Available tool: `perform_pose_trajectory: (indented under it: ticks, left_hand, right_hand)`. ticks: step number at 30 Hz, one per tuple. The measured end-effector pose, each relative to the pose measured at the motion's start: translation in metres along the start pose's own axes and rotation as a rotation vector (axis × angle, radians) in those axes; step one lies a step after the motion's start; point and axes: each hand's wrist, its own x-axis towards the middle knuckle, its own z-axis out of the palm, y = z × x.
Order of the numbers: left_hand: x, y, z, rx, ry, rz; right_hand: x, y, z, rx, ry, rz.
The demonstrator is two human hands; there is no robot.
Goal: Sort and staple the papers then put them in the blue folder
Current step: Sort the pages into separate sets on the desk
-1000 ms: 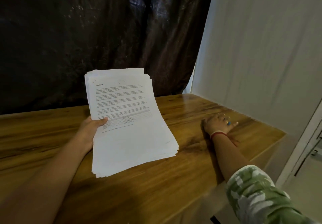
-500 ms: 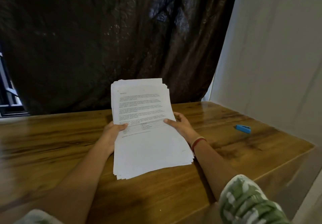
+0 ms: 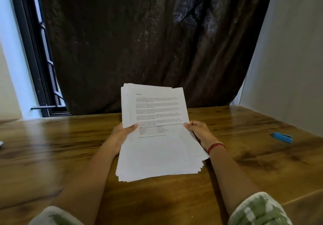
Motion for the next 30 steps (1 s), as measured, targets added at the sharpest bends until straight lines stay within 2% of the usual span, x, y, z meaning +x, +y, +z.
perform_pose_trajectory:
  ticks: [4, 7, 10, 14, 19, 21, 23, 25, 28, 30]
  left_hand:
    - [0.005, 0.000, 0.000, 0.045, 0.022, -0.024]
    - [0.008, -0.001, -0.002, 0.117, 0.058, -0.033]
    - [0.010, -0.001, -0.012, 0.159, 0.089, -0.038]
    - [0.013, 0.002, -0.031, 0.269, 0.108, -0.054]
    - [0.012, 0.007, -0.042, 0.276, 0.141, -0.076]
    - [0.014, 0.007, -0.048, 0.277, 0.143, -0.079]
    - [0.015, 0.006, -0.051, 0.279, 0.148, -0.077]
    - [0.015, 0.006, -0.052, 0.292, 0.154, -0.076]
    - [0.017, 0.004, -0.056, 0.233, 0.140, -0.069]
    - [0.019, 0.003, -0.061, 0.198, 0.131, -0.070]
  right_hand:
    - [0.007, 0.005, -0.014, -0.285, 0.190, -0.077]
    - [0.005, 0.005, -0.032, -0.757, 0.355, -0.113]
    - [-0.001, 0.006, -0.049, -1.127, 0.495, -0.023]
    - [0.002, 0.016, -0.063, -1.180, 0.630, 0.064]
    - [0.004, 0.014, -0.062, -1.186, 0.694, 0.136]
    - [0.000, -0.002, -0.055, -1.248, 0.717, 0.091]
    - [-0.006, -0.018, -0.035, -1.220, 0.679, -0.069]
    - [-0.014, -0.024, 0.002, -1.109, 0.488, -0.138]
    - [-0.012, -0.004, 0.047, -1.108, 0.154, 0.038]
    - [-0.004, 0.007, 0.045, -1.110, 0.123, 0.091]
